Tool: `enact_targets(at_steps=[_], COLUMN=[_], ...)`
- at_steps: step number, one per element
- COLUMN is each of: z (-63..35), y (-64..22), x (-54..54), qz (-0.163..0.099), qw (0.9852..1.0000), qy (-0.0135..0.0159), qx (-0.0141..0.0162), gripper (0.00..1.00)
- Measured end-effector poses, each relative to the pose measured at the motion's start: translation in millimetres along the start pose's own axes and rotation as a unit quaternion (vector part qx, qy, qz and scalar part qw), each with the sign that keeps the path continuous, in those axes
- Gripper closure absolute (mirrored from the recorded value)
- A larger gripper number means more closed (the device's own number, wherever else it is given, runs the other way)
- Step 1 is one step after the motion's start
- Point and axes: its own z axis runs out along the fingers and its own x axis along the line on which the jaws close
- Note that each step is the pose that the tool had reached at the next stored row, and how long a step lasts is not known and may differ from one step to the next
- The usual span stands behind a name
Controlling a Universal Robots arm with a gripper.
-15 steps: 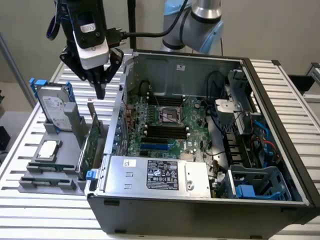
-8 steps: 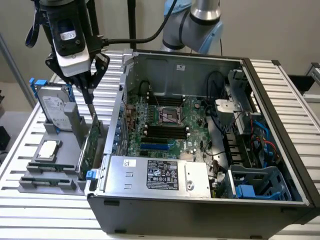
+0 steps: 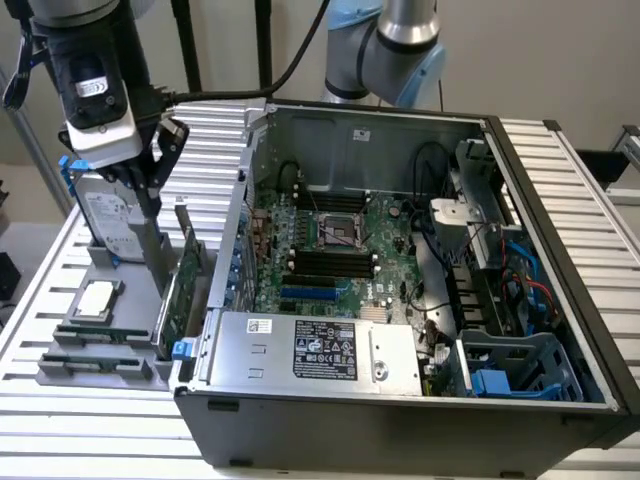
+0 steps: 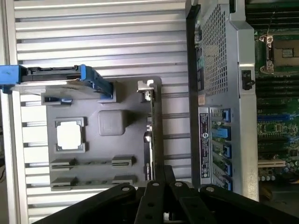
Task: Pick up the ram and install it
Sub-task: 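Reach for the ram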
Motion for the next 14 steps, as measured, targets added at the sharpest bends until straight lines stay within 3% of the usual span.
enact_targets(at_steps=[14], z=[10.1], y=[-15.7], x=[53.0], qz=[0.000], qw=[1.0000], qy=[0.0008], qx=[0.0019], gripper=[1.00])
